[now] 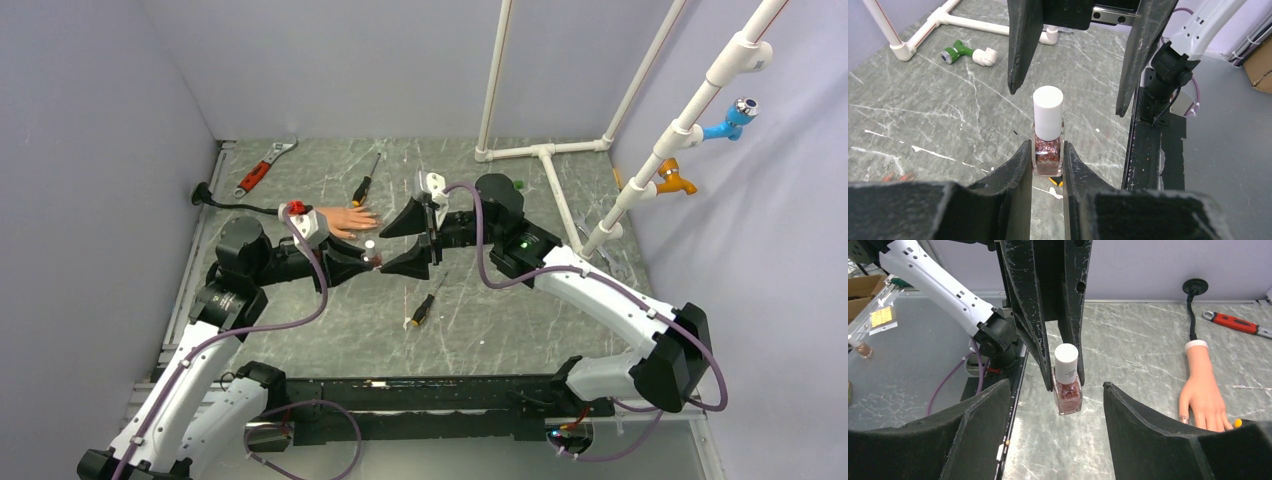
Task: Paint the nails
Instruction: Screw the nail polish bottle.
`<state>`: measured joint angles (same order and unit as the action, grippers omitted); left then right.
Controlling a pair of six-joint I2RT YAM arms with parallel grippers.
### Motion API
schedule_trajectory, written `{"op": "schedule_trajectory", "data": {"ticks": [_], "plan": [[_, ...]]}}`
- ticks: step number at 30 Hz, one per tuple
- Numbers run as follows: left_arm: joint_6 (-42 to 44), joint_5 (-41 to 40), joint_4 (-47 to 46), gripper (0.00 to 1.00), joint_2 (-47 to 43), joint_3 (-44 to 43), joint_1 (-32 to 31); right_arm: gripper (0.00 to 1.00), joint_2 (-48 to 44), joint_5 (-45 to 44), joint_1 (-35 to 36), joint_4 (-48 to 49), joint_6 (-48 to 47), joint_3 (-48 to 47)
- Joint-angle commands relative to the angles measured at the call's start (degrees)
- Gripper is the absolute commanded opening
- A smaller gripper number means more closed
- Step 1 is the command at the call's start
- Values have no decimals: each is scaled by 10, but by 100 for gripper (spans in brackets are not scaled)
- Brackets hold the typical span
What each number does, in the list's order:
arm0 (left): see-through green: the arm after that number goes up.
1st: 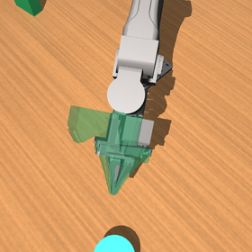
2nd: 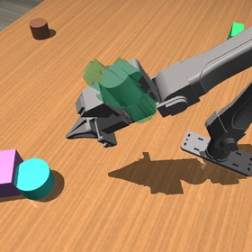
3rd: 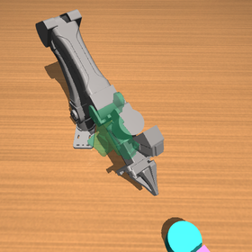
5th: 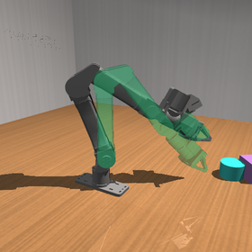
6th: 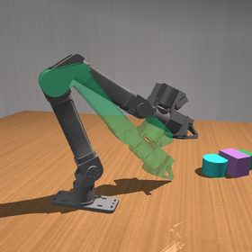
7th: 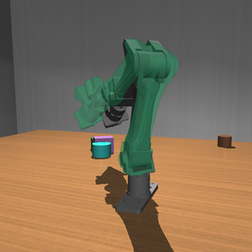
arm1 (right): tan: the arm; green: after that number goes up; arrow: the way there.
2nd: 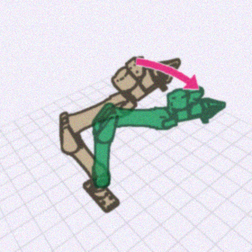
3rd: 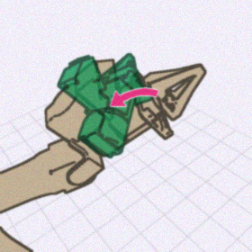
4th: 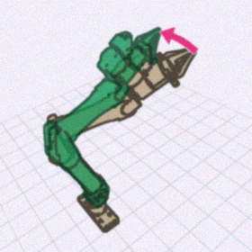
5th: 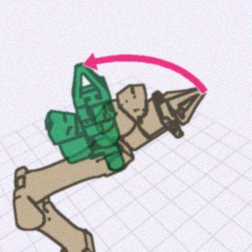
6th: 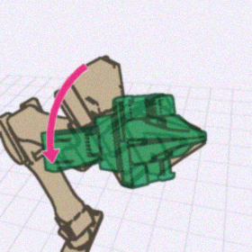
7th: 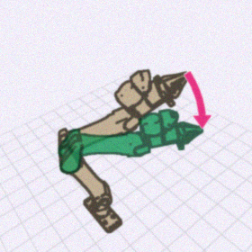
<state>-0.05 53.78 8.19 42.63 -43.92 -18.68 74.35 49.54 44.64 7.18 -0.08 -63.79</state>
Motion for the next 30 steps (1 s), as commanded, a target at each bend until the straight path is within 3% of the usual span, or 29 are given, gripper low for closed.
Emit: {"op": "schedule_trajectory", "data": {"ticks": [1,7,15,27,30], "plan": [[4,46,-39,0,-3,-6,2,69,4,28,-2,32,0,-26],[5,54,-40,0,-2,-6,2,65,16,26,-2,48,26,-38],[5,55,-41,0,-3,-6,2,47,41,54,0,60,44,-58],[4,54,-39,0,-7,-7,2,40,47,74,16,74,51,-49],[5,52,-37,0,-10,-6,2,32,53,79,19,83,58,-49]]}}
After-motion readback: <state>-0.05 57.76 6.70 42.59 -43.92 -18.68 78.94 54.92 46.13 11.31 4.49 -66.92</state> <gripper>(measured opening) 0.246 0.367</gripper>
